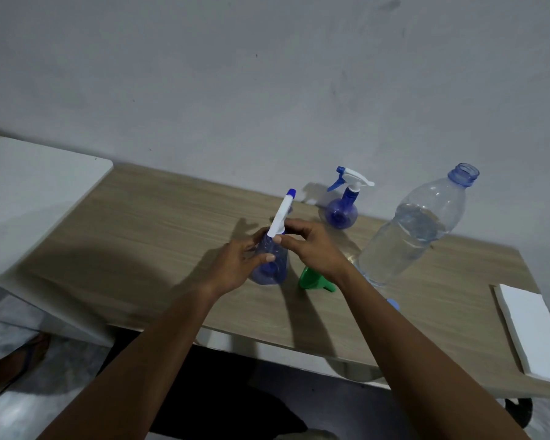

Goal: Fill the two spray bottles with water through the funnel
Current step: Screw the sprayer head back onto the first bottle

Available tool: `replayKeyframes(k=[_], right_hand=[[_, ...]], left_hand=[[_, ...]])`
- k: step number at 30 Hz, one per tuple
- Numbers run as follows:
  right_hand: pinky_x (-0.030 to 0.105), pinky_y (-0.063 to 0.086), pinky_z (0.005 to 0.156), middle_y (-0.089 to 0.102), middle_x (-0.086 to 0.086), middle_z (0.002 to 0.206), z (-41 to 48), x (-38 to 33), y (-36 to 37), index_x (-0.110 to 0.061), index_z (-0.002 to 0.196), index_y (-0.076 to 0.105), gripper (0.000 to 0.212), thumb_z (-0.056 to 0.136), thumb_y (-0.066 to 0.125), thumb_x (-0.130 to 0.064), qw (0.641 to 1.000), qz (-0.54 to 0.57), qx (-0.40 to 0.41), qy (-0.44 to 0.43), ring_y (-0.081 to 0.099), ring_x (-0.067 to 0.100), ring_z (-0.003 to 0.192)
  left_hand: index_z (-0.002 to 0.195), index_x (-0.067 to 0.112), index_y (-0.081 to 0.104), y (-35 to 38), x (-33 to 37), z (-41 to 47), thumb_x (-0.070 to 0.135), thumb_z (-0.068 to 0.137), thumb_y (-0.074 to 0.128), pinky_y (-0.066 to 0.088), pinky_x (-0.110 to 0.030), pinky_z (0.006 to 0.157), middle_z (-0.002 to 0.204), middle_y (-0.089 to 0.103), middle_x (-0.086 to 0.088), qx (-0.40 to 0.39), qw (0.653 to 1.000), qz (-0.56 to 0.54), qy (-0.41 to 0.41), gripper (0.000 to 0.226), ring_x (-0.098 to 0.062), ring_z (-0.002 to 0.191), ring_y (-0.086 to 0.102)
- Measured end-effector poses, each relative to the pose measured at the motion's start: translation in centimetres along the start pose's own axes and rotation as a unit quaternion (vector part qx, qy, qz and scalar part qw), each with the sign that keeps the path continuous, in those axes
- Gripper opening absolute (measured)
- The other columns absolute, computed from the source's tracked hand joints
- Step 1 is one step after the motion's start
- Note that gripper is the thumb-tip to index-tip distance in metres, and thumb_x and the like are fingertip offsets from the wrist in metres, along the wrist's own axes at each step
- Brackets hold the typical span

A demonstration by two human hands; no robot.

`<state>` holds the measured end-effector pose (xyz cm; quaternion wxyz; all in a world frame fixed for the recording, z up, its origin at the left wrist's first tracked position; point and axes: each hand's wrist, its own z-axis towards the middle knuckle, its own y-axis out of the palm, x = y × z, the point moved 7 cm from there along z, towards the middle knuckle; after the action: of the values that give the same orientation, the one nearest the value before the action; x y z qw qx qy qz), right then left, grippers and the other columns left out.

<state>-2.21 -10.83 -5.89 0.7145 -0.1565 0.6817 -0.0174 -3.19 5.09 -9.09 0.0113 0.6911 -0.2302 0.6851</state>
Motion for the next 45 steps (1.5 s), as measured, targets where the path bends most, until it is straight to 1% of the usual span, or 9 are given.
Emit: replayKeyframes(k=[4,8,14,19,24,28,37,42,45], right_hand=[[0.020,0.055,0.083,0.075,0.006,0.099,0.2,0.3,0.0,-0.003,0.102,0.073,0.027,0.078,0.086,-0.006,0.998,0.026,0.057,0.013,0.070,0.007,0.090],[0.026,0.056,0.080,0.072,0.009,0.094,0.5,0.8,0.4,-0.010,0.090,0.067,0.033,0.069,0.092,-0.005,0.996,0.040,0.080,0.021,0.069,0.017,0.089],[0.030,0.056,0.094,0.075,0.007,0.107,0.2,0.6,-0.5,-0.004,0.115,0.068,0.033,0.084,0.075,0.007,0.992,0.116,-0.027,0.047,0.072,0.017,0.101],[0.032,0.053,0.102,0.076,0.008,0.117,0.6,0.9,-0.3,-0.004,0.121,0.072,0.032,0.088,0.076,-0.006,0.997,0.048,-0.035,0.041,0.070,0.020,0.114],[0.019,0.055,0.080,0.078,0.008,0.099,0.5,1.0,-0.4,0.003,0.111,0.074,0.036,0.076,0.083,0.006,0.995,0.081,0.035,0.049,0.075,0.011,0.091],[0.024,0.056,0.084,0.077,0.015,0.106,0.6,1.2,-0.4,0.005,0.112,0.073,0.038,0.076,0.084,0.004,0.995,0.078,0.049,0.033,0.075,0.018,0.096],[0.036,0.059,0.094,0.078,0.011,0.106,0.4,1.1,-0.2,-0.003,0.112,0.075,0.035,0.078,0.085,-0.004,0.997,0.040,0.065,0.007,0.074,0.024,0.100],[0.028,0.057,0.090,0.078,0.010,0.108,-0.2,0.7,0.0,-0.002,0.114,0.074,0.036,0.080,0.084,-0.004,0.997,0.032,0.075,0.015,0.074,0.018,0.101],[0.025,0.056,0.089,0.077,0.012,0.109,-1.1,0.0,0.1,0.002,0.115,0.073,0.034,0.082,0.081,0.001,0.998,0.036,0.047,0.022,0.073,0.015,0.098]], left_hand=[[0.137,0.014,0.059,0.1,-0.2,0.1,0.009,0.089,0.072,0.051,-0.019,0.096,0.120,0.072,0.005,0.006,1.000,-0.017,0.006,0.050,-0.005,0.112,0.067],[0.133,0.019,0.063,0.0,-0.4,0.2,0.014,0.088,0.074,0.051,-0.020,0.092,0.112,0.074,0.010,0.011,1.000,-0.014,0.002,0.047,-0.002,0.108,0.068],[0.135,0.020,0.062,-0.1,-0.8,0.2,0.023,0.085,0.077,0.052,-0.035,0.102,0.115,0.075,0.010,0.011,1.000,-0.010,-0.002,0.052,-0.008,0.112,0.068],[0.130,0.023,0.066,-0.2,-0.8,0.1,0.022,0.086,0.076,0.050,-0.045,0.104,0.113,0.075,0.009,0.009,1.000,-0.007,-0.012,0.045,-0.009,0.110,0.069],[0.134,0.020,0.061,-0.2,0.1,-0.1,0.034,0.077,0.074,0.047,-0.040,0.108,0.124,0.071,0.007,0.002,1.000,-0.022,0.004,0.060,-0.011,0.119,0.065],[0.133,0.023,0.062,-0.1,-0.2,0.0,0.046,0.071,0.073,0.047,-0.045,0.109,0.124,0.071,0.009,-0.007,0.999,-0.036,0.005,0.067,-0.012,0.119,0.065],[0.127,0.024,0.066,-0.1,-0.1,0.1,0.020,0.082,0.077,0.051,-0.043,0.104,0.115,0.074,0.011,0.022,1.000,-0.020,0.008,0.047,-0.011,0.112,0.068],[0.131,0.020,0.065,-0.3,0.3,-0.3,0.015,0.086,0.077,0.052,-0.041,0.102,0.115,0.074,0.008,0.019,1.000,-0.015,0.009,0.047,-0.009,0.110,0.069],[0.129,0.015,0.066,0.3,0.6,-1.3,0.012,0.086,0.076,0.054,-0.024,0.092,0.106,0.076,0.010,0.013,1.000,-0.015,0.008,0.044,0.001,0.100,0.070]])
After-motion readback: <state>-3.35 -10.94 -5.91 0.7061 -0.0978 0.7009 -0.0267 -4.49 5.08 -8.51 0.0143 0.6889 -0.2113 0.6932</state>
